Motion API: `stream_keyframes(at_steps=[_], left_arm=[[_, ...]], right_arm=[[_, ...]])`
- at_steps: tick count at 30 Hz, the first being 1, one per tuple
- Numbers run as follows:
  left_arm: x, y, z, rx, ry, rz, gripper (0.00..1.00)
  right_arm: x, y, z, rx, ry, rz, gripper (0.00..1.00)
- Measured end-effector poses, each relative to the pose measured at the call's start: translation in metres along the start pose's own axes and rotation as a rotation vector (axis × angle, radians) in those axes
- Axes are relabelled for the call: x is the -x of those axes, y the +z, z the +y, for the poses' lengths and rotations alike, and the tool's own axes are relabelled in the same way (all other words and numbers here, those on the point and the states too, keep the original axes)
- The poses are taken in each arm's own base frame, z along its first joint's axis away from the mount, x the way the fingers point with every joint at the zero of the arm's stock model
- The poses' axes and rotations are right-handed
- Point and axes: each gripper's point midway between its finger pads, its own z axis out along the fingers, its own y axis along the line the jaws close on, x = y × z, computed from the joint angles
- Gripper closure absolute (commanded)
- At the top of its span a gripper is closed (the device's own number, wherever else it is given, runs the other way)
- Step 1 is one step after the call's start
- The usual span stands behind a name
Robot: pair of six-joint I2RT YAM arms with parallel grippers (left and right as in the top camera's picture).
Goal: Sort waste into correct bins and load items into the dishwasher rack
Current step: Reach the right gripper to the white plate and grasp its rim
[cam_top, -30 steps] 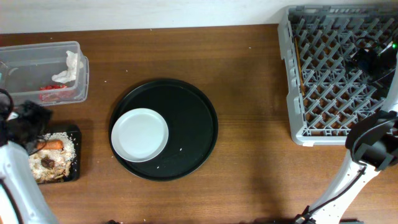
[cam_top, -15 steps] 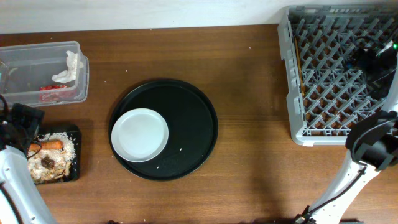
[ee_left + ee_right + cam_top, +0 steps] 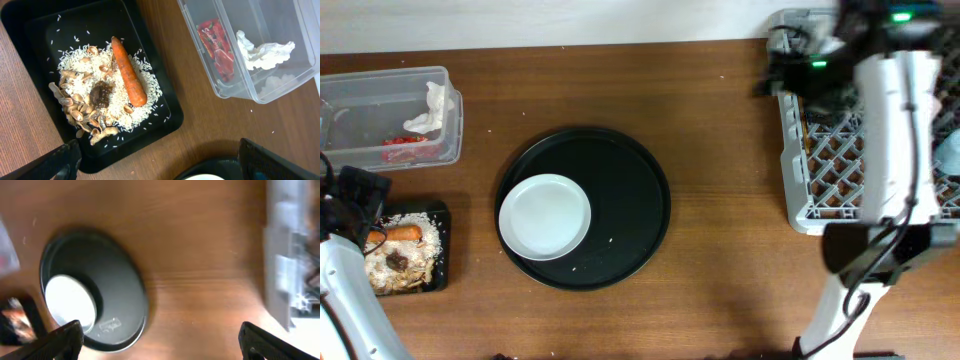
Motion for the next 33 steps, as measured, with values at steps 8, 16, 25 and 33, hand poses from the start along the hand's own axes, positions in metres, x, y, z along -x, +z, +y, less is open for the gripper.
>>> stream_keyframes(at_steps=[8,16,25,33], left_arm=[[0.000,0.000,0.000,0.000,0.000,0.000,0.01],[0.000,0.000,0.000,0.000,0.000,0.000,0.01],[0.000,0.000,0.000,0.000,0.000,0.000,0.01],[0.000,0.000,0.000,0.000,0.000,0.000,0.01]], right_arm=[[-0.072,0.056,0.197,0.133,-0.464,-0.068,0.16],[-0.145,0.233,0.201,-0.127,-0.354,0.184,0.31],[-0.204,0.285,0.204,-0.171,-0.371,0.317,0.36],[-0.217,0.302,0.193,-0.223,-0.378,0.335,0.68]])
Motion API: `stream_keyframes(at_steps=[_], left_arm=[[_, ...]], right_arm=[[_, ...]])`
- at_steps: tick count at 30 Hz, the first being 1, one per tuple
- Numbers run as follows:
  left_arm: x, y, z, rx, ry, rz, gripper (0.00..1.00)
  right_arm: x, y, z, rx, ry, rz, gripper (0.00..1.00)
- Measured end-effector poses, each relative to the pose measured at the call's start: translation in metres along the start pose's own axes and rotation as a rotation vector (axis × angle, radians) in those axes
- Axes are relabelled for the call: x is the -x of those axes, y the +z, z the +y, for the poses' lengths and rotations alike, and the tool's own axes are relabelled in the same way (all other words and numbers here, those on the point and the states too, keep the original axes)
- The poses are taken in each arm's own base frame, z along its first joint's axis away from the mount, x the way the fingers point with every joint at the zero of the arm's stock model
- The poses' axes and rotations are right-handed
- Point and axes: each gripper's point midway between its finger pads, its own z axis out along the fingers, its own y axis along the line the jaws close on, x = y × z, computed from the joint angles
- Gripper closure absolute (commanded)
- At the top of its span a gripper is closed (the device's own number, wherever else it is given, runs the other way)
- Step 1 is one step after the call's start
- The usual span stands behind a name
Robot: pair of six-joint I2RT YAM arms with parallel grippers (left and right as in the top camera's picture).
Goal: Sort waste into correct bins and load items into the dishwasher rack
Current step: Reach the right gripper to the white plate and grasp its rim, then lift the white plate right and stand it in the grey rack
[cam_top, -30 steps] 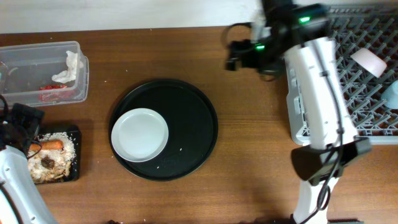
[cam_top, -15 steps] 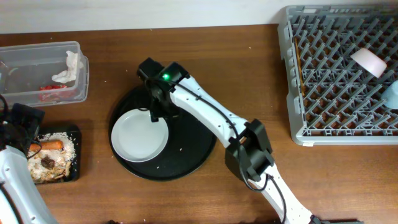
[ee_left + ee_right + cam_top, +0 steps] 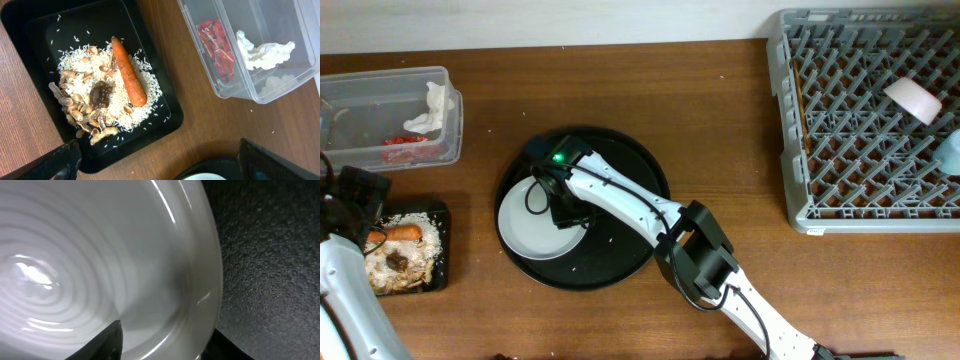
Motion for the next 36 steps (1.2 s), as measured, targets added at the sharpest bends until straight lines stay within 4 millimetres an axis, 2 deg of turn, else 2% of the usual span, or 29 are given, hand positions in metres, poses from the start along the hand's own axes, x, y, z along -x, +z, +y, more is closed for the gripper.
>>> stream_keyframes(at_steps=[4,8,11,13,16,17,18,20,22,23,25,26,27,30,32,33,36], left_arm=[[0.000,0.000,0.000,0.000,0.000,0.000,0.01],[0.000,0.000,0.000,0.000,0.000,0.000,0.01],[0.000,0.000,0.000,0.000,0.000,0.000,0.01],[0.000,0.000,0.000,0.000,0.000,0.000,0.01],[0.000,0.000,0.000,0.000,0.000,0.000,0.01],[0.000,0.000,0.000,0.000,0.000,0.000,0.01],[0.000,0.000,0.000,0.000,0.000,0.000,0.01],[0.000,0.000,0.000,0.000,0.000,0.000,0.01],[0.000,0.000,0.000,0.000,0.000,0.000,0.01],[0.000,0.000,0.000,0.000,0.000,0.000,0.01],[0.000,0.000,0.000,0.000,0.000,0.000,0.01],[0.000,0.000,0.000,0.000,0.000,-0.001,0.01],[0.000,0.000,0.000,0.000,0.000,0.000,0.01],[0.000,0.000,0.000,0.000,0.000,0.000,0.01],[0.000,0.000,0.000,0.000,0.000,0.000,0.01],[0.000,0.000,0.000,0.000,0.000,0.000,0.01],[0.000,0.000,0.000,0.000,0.000,0.000,0.01]], right_arm=[[0.000,0.002,-0.006,-0.017,0.004,0.005,0.96],[0.006,-0.002,-0.010,0.000,0.034,0.003,0.96],[0.002,-0.007,-0.023,-0.016,0.044,0.043,0.96],[0.011,-0.020,-0.043,-0.018,0.066,0.050,0.96],[0.043,-0.074,-0.086,0.026,0.116,-0.023,0.96],[0.061,-0.113,-0.110,0.058,0.144,-0.105,0.96],[0.069,-0.136,-0.125,0.077,0.150,-0.151,0.96],[0.088,-0.219,-0.180,0.118,0.169,-0.353,0.96],[0.091,-0.261,-0.224,0.119,0.196,-0.459,0.96],[0.092,-0.282,-0.264,0.102,0.232,-0.513,0.96],[0.094,-0.297,-0.337,0.050,0.303,-0.569,0.96],[0.096,-0.301,-0.364,0.027,0.313,-0.595,0.96],[0.095,-0.307,-0.412,-0.018,0.347,-0.631,0.96],[0.083,-0.327,-0.502,-0.144,0.441,-0.722,0.96],[0.075,-0.338,-0.542,-0.231,0.497,-0.764,0.96],[0.071,-0.341,-0.555,-0.278,0.522,-0.769,0.96],[0.066,-0.331,-0.581,-0.392,0.587,-0.735,0.96]])
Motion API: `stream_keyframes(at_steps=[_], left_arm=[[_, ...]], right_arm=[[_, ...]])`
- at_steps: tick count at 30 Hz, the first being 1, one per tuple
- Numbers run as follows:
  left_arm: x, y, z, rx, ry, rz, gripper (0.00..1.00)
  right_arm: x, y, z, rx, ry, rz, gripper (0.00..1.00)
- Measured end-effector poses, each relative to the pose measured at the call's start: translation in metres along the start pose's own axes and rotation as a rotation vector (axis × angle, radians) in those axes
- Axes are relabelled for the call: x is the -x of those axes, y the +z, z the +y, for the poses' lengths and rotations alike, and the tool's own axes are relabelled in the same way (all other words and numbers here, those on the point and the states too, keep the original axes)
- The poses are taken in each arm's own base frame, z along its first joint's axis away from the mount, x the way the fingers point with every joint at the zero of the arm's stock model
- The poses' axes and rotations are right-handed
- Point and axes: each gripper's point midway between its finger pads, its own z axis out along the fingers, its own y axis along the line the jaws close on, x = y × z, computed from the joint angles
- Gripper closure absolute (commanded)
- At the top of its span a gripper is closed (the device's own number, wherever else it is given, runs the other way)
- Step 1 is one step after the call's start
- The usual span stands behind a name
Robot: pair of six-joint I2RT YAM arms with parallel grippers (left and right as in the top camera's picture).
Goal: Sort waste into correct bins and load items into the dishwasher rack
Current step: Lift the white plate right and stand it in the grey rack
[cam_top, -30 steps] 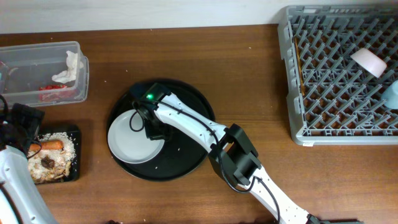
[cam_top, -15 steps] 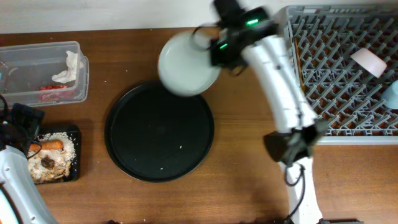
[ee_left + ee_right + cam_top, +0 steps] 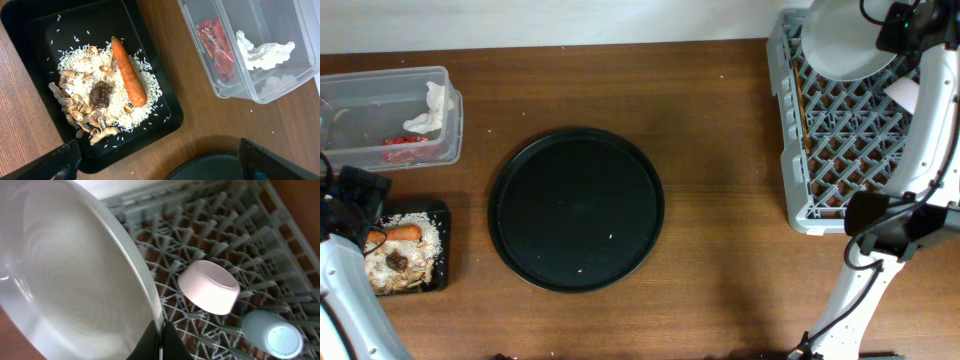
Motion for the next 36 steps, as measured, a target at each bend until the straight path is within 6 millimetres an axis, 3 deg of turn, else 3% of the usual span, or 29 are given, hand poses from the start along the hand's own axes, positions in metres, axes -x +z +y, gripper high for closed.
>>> stream_keyframes(at_steps=[3,6,8,14,18,22,25,27,36], left_arm=[[0.000,0.000,0.000,0.000,0.000,0.000,0.01],[0.000,0.000,0.000,0.000,0.000,0.000,0.01],[0.000,0.000,0.000,0.000,0.000,0.000,0.01],[0.000,0.000,0.000,0.000,0.000,0.000,0.01],[0.000,0.000,0.000,0.000,0.000,0.000,0.01],[0.000,0.000,0.000,0.000,0.000,0.000,0.01],[0.000,0.000,0.000,0.000,0.000,0.000,0.01],[0.000,0.000,0.000,0.000,0.000,0.000,0.01],[0.000,0.000,0.000,0.000,0.000,0.000,0.01]], right_arm=[[-0.010,0.031,-0.003,-0.085,0.011,0.037,0.96],[-0.025,0.057,0.010,-0.116,-0.018,0.084,0.96],[-0.021,0.055,0.020,-0.134,-0.029,0.060,0.96],[-0.015,0.052,0.022,-0.179,-0.038,0.027,0.96],[-0.022,0.056,0.032,-0.199,-0.067,0.044,0.96],[-0.047,0.070,0.054,-0.201,-0.128,0.112,0.96],[-0.047,0.068,0.061,-0.229,-0.148,0.097,0.96],[-0.044,0.066,0.060,-0.262,-0.155,0.079,0.96],[-0.026,0.066,0.016,-0.403,-0.113,0.028,0.96]])
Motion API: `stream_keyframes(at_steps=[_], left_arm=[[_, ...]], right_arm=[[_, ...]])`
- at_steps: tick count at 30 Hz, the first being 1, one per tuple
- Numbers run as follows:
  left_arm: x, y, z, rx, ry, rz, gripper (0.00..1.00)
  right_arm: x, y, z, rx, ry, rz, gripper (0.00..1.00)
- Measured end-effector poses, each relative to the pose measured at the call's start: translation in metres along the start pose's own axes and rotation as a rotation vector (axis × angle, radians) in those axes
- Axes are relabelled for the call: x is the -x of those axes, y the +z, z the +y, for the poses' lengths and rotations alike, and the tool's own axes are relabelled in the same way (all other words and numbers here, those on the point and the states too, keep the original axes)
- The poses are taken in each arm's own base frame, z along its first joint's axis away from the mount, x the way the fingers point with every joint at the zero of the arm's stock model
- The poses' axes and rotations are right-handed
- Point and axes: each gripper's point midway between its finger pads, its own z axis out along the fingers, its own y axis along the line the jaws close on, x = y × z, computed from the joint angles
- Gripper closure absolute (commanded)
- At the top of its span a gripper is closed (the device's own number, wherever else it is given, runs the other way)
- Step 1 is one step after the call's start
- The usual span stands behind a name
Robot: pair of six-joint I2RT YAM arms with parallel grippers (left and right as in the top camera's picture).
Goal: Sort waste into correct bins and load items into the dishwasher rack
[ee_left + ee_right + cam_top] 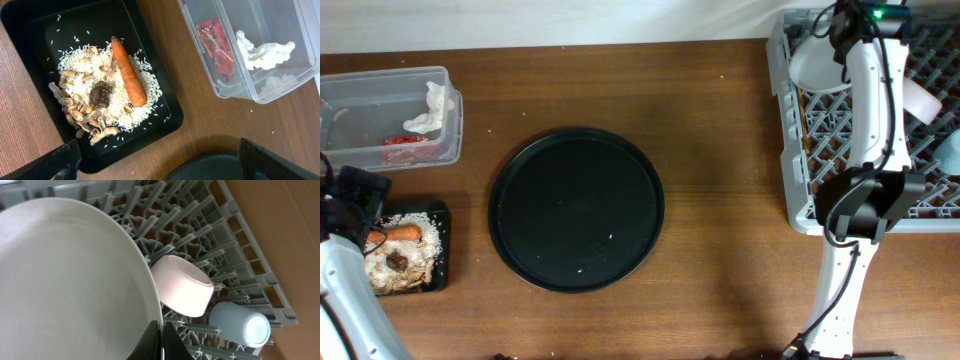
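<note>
A white plate fills the left of the right wrist view, tipped on edge, with my right gripper shut on its rim. From overhead, the plate hangs at the far left corner of the grey dishwasher rack. A pink bowl and a pale blue cup lie in the rack beside it. My left gripper stands open above the wood between the black food tray and the clear bin.
The food tray holds rice, shells and a carrot. A red wrapper and crumpled tissue lie in the clear bin. A round black tray sits mid-table, with only crumbs on it.
The plate has turned further onto its edge and sits lower and a little left at the rack's corner, still in my right gripper. The left arm has not moved.
First the plate lay on the round black tray while my right arm was over the rack. Then my right gripper was at the plate's rim on the tray. Then it held the plate above the rack's far left corner; now the plate stands on edge there.
</note>
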Motion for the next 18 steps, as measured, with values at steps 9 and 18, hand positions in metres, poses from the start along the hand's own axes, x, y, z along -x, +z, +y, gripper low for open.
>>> stream_keyframes(at_steps=[9,18], left_arm=[[0.000,0.000,0.000,0.000,0.000,0.000,0.01],[0.000,0.000,0.000,0.000,0.000,0.000,0.01]], right_arm=[[0.001,0.002,0.014,0.100,-0.087,-0.003,0.96],[-0.014,-0.030,0.061,0.512,-0.196,0.036,0.02]])
